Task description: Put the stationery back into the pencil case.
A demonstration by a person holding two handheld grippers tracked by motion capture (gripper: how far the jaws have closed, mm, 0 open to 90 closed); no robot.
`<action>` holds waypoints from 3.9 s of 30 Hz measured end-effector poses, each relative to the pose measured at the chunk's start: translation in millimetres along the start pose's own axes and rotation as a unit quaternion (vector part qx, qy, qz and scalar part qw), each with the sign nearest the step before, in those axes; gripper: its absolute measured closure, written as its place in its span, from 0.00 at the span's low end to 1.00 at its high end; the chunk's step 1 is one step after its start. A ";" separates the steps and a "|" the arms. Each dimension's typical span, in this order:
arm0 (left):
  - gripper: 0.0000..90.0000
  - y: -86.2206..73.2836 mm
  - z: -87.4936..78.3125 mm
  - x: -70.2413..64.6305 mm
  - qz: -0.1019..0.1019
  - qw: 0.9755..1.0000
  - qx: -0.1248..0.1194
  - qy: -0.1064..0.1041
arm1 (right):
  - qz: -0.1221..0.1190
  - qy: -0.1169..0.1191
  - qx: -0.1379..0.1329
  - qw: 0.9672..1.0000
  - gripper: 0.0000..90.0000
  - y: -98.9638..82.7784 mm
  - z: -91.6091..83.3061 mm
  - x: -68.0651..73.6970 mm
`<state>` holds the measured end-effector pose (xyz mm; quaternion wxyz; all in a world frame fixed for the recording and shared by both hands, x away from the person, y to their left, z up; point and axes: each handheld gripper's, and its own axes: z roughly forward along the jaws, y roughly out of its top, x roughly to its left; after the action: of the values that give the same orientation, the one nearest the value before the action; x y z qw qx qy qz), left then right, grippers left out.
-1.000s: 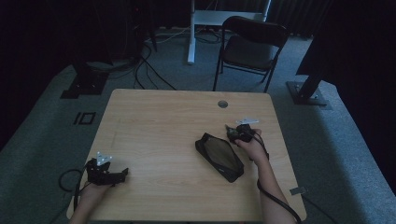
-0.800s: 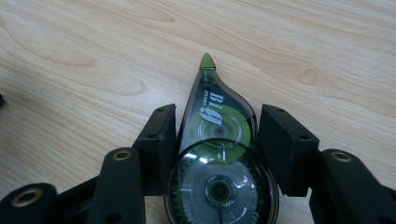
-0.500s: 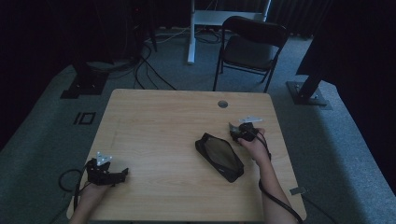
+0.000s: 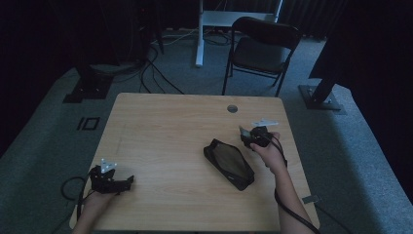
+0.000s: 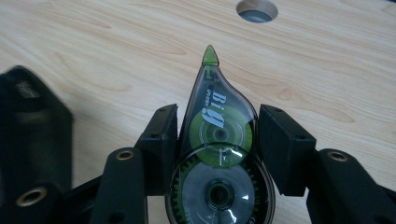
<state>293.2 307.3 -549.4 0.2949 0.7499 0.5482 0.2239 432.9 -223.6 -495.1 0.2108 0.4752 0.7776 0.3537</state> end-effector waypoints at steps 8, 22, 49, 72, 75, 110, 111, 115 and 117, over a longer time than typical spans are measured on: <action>0.00 0.0 0.0 0.0 0.000 1.000 0.000 0.000 | -0.013 -0.010 -0.010 1.000 0.54 12.2 -23.9 8.0; 0.00 0.0 0.0 0.0 0.000 1.000 0.000 0.000 | -0.034 0.016 -0.041 0.998 0.54 21.3 -72.5 37.6; 0.00 0.0 0.0 -0.1 0.000 1.000 0.000 0.000 | -0.072 0.072 -0.011 0.995 0.55 3.3 -80.5 90.0; 0.00 0.0 0.0 0.0 0.000 1.000 0.000 0.000 | -0.104 0.078 0.078 0.988 0.55 0.7 -40.9 96.7; 0.00 0.0 0.0 0.0 0.000 1.000 0.000 0.000 | -0.109 0.078 0.089 0.987 0.55 2.4 -37.0 96.7; 0.00 -0.2 -0.1 -1.3 0.007 1.000 -0.001 -0.007 | -0.127 0.059 0.165 0.976 0.55 -1.9 -0.3 104.9; 0.00 -0.2 -0.1 -1.2 0.007 1.000 -0.001 -0.006 | -0.131 0.057 0.165 0.976 0.55 -2.0 0.6 105.0; 0.00 -0.2 -0.1 -1.1 0.007 1.000 0.000 -0.006 | -0.127 0.057 0.174 0.975 0.54 -1.9 3.1 105.4; 0.00 -0.2 -0.1 -1.2 0.006 1.000 -0.001 -0.006 | -0.127 0.062 0.179 0.974 0.54 -2.0 3.8 105.7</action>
<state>292.7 306.2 -549.4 0.2972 0.7545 0.5415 0.2218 385.7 -128.9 -498.3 0.1169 0.3794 0.8940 0.2076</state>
